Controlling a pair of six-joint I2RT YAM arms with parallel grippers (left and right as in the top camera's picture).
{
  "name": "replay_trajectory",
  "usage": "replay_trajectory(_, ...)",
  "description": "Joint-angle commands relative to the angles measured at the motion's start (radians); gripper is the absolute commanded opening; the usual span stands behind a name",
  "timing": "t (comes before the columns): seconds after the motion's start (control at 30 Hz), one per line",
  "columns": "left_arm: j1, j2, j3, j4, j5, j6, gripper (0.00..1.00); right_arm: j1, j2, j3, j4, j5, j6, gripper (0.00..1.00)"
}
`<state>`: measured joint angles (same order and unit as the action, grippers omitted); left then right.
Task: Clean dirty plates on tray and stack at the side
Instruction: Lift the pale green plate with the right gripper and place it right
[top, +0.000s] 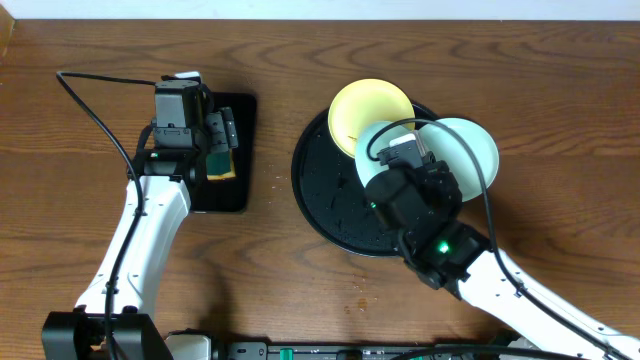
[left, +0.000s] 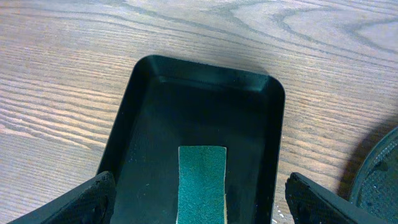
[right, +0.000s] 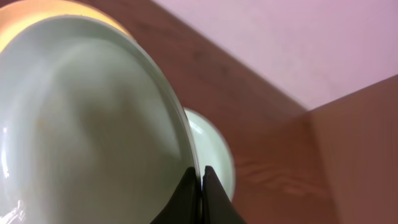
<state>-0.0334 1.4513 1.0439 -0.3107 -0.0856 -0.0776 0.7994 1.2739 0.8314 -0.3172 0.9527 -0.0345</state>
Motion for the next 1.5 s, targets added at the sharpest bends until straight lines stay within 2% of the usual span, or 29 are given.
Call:
replay_trajectory(0.0,0.004,0.0,0.013,-0.002,-0.013,0.002,0.87,0.041,-0.013,0.022,0.023,0.174,-0.07,0.01)
replay_trajectory(0.37,0.004,0.0,0.013,-0.002,-0.013,0.002,0.87,0.045,-0.013,0.022,0.088,0.153,-0.058,0.01)
replay_trajectory(0.43,0.004,0.0,0.013,-0.002,-0.013,0.002,0.87,0.036,-0.013,0.022,0.093,0.067,-0.03,0.01)
replay_trajectory(0.57,0.004,0.0,0.013,-0.002,-0.013,0.002,0.87,-0.048,-0.013,0.022,0.085,-0.248,0.079,0.01)
replay_trajectory(0.77,0.004,0.0,0.013,-0.002,-0.013,0.002,0.87,-0.321,-0.014,0.056,0.078,-0.717,0.191,0.01)
replay_trajectory(0.9,0.004,0.0,0.013,-0.002,-0.013,0.002,0.87,-0.549,-0.013,0.077,0.063,-0.913,0.234,0.01)
replay_trajectory(1.23,0.004,0.0,0.013,-0.002,-0.013,0.002,0.88,-1.083,-0.009,0.076,0.057,-0.934,0.305,0.01)
replay_trajectory(1.47,0.004,0.0,0.013,-0.002,-0.013,0.002,0.88,-1.271,0.068,0.075,0.082,-0.923,0.323,0.01)
